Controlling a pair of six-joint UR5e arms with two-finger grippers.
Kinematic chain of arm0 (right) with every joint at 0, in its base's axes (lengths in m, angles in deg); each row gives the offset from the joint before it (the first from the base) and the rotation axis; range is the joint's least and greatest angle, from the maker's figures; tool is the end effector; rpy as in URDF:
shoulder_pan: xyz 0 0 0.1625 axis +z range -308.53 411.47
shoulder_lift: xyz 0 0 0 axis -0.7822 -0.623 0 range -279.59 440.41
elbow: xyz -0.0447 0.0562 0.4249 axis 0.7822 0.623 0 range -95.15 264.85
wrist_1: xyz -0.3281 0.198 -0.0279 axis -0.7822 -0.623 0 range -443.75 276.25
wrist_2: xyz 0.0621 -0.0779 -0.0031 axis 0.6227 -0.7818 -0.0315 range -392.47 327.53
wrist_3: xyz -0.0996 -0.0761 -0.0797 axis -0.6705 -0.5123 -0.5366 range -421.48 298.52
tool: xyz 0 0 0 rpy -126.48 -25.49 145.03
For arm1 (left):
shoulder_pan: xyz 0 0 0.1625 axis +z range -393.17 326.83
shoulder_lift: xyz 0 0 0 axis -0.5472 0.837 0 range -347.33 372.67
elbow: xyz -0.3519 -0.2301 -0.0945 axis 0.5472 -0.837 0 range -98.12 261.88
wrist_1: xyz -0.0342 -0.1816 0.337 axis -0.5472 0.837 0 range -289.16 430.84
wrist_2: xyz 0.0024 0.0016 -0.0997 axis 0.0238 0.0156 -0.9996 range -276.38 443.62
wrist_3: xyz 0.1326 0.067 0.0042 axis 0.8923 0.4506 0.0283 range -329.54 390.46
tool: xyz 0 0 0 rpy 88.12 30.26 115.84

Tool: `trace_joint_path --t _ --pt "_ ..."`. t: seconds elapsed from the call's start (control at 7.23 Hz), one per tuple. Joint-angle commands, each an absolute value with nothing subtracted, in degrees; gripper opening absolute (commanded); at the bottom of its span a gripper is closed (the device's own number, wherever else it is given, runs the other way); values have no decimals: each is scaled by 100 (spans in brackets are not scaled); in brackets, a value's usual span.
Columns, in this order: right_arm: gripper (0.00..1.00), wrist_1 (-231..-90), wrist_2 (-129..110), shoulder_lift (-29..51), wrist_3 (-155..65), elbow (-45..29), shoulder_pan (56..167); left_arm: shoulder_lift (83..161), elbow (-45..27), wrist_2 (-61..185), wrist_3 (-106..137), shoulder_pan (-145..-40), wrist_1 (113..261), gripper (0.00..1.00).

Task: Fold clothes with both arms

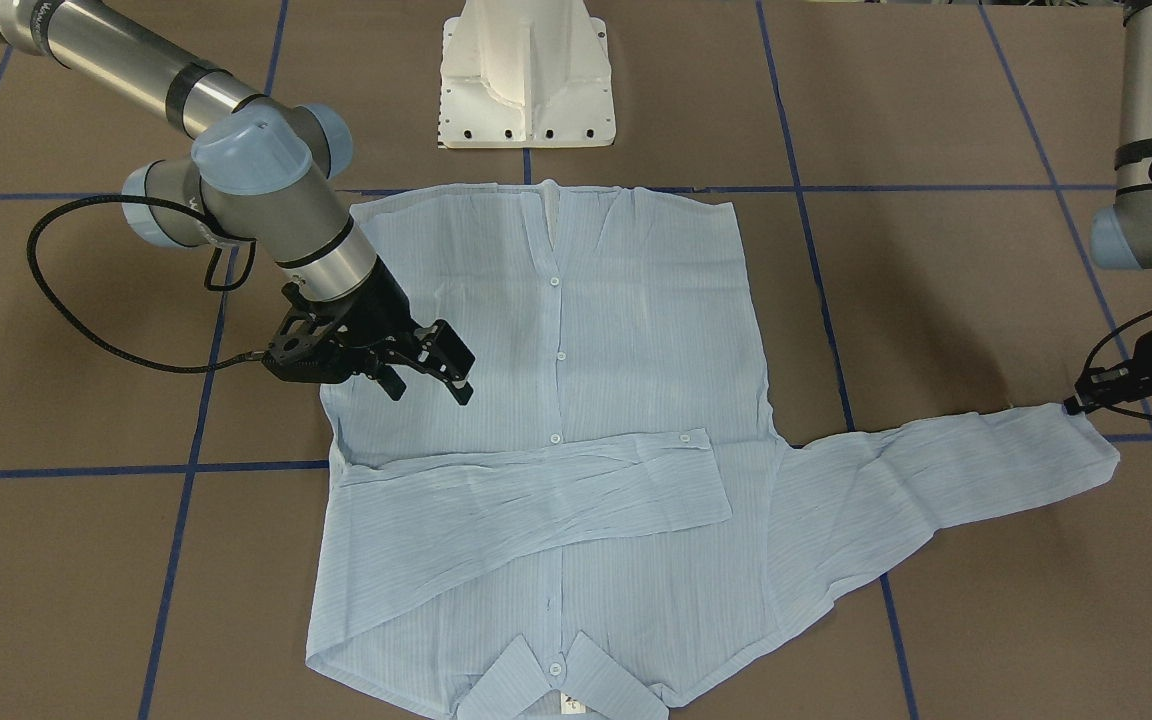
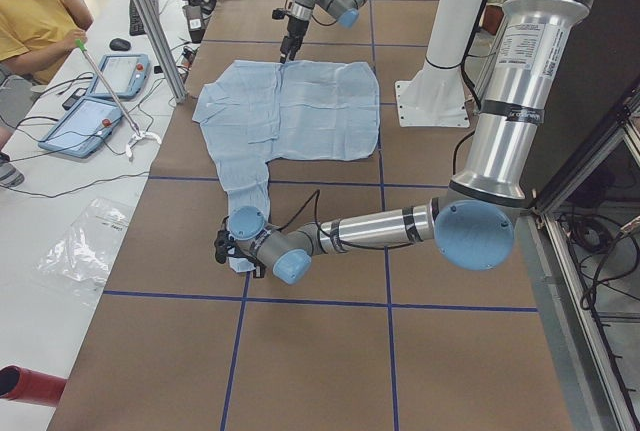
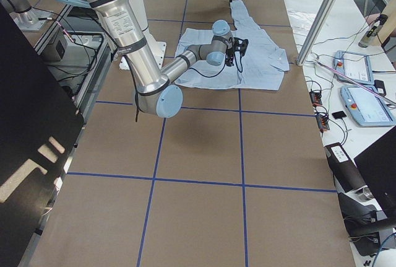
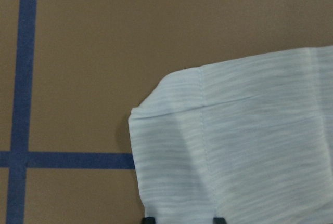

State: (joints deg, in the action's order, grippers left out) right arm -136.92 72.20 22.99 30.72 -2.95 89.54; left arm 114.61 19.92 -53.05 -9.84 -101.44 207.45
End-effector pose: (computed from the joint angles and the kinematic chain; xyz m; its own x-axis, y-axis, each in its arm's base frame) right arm -0.5031 -0.5156 0.3071 0.2889 0.2734 0.9175 -0.4241 0.8957 -0.1334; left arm 0.1889 -0.5418 0.7214 0.5883 -0.0621 -0.8063 0.0804 0.9966 -0.0181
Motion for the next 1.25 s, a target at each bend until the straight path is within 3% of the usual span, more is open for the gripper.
trace_joint_path --t 0.0,0.14,0.55,1.11 --pt "98 -13692 7212 2301 3072 -295 8935 11497 1852 -5331 -1041 -10138 20742 0" --pt "98 -13692 7212 2293 3072 -304 8935 11611 1677 -5349 -1050 -10138 20594 0" --pt "98 -13692 7300 2030 2950 -558 9022 12829 448 -5314 -1198 -10111 18129 0" --pt "98 -13605 8131 1065 1670 -831 9802 14867 496 -4695 -4164 -8376 18343 0"
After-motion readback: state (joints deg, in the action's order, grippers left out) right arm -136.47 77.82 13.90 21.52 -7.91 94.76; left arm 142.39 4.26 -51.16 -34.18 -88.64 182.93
